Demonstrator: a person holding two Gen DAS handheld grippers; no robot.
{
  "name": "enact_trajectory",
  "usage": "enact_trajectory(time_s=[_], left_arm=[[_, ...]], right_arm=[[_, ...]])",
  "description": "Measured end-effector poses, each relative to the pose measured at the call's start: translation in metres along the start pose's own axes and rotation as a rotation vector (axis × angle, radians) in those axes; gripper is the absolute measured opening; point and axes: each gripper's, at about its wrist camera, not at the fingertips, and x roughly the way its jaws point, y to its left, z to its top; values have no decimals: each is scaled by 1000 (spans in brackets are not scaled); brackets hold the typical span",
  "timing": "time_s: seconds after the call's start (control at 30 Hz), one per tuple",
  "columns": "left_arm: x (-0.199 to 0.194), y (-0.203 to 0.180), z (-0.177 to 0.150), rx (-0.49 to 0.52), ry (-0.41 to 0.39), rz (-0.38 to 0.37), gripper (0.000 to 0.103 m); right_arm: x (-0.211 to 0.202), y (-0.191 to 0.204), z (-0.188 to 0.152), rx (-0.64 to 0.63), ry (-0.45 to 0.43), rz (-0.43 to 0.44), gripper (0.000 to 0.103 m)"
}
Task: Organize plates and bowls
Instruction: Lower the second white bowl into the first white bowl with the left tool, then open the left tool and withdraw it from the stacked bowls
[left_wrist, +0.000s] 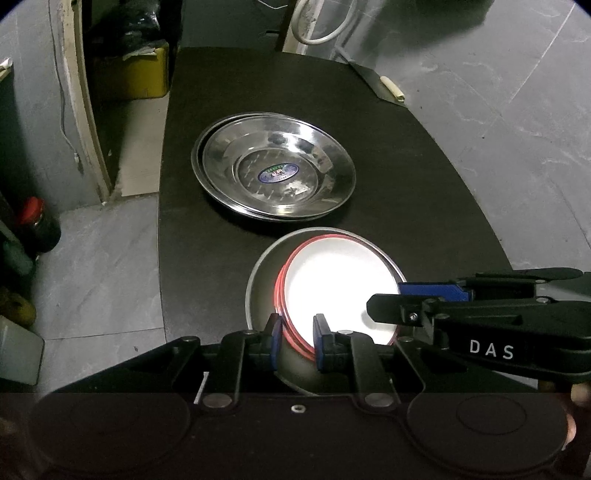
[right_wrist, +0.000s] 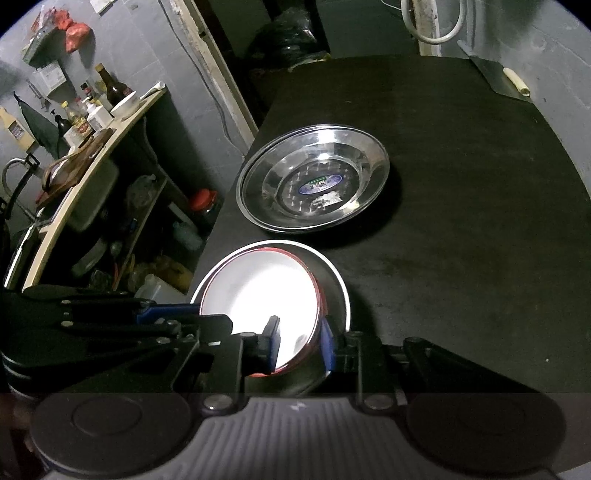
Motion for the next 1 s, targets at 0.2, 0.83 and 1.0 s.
enact_trajectory(time_s=[0.2, 0.83, 1.0], left_arm=[[-1, 2, 0, -5, -1, -8, 20], [-40, 18, 3, -75, -207, -63, 80], [-51, 25, 3, -100, -268, -22, 102]], right_arm=[[0, 0, 0, 0, -1, 0, 28], [-53, -1, 3, 8, -262, -56, 55], [-64, 1, 0, 17, -298, -100, 88]])
